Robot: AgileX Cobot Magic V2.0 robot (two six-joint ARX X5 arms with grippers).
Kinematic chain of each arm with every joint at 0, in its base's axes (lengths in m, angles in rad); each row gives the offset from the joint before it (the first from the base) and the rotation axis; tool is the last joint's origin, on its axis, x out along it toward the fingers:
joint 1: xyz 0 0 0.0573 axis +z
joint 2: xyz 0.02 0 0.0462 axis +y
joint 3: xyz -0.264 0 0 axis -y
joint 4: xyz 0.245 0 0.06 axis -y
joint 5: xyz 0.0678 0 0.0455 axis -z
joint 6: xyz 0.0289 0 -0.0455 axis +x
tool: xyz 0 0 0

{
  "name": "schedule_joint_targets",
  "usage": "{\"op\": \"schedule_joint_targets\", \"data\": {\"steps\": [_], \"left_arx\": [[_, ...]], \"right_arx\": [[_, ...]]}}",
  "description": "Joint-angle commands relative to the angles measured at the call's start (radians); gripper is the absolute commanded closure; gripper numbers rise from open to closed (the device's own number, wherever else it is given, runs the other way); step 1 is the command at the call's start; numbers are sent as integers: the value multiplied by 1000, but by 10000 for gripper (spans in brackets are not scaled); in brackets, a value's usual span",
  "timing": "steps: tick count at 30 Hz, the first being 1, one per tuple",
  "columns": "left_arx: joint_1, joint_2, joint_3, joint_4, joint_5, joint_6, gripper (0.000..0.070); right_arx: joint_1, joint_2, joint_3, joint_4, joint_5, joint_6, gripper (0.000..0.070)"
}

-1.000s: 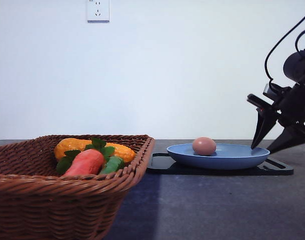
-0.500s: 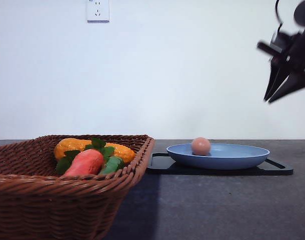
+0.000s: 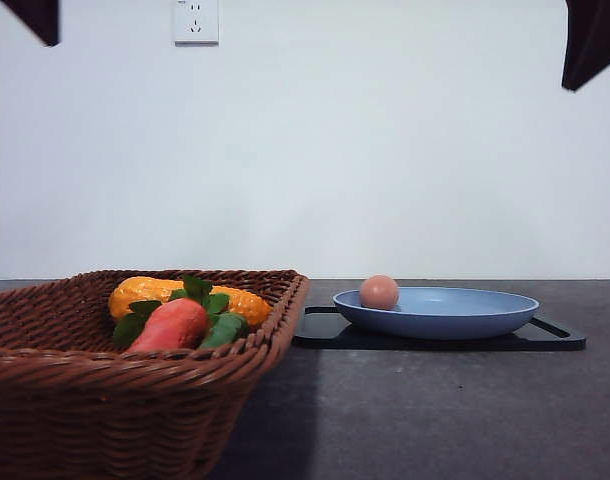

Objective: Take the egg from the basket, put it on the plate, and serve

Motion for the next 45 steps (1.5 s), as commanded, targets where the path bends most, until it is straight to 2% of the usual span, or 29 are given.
{"op": "schedule_joint_targets", "data": {"steps": [1,6,10,16,20,23,40,42,45], "left_arx": [[31,-9,-25,27,23,9,700],[101,-103,-203,170,107,-13,700],[108,-215,-395,321,122,-31,700],[88,-431,-696,557,203,-111,700],[72,-549,-822,644,213,-161,700],[71,-584,-831,614,212,-172,700],[68,-597,-832,609,211,-171,700],[70,-653,-833,564,204,-166,700],[90,-766,-834,502,196,-116,700]], "right_arx": [[46,-41,-36,33,37,-16,700],[161,-216,-225,209,127,-16,700],[216,-343,-409,396,195,-16,700],[244,-482,-697,708,275,-17,700],[243,-517,-842,889,285,-16,700],[243,-516,-869,905,285,10,700],[243,-517,-868,938,285,9,700],[243,-517,-868,938,285,9,700],[243,-518,-868,938,285,9,700]]}}
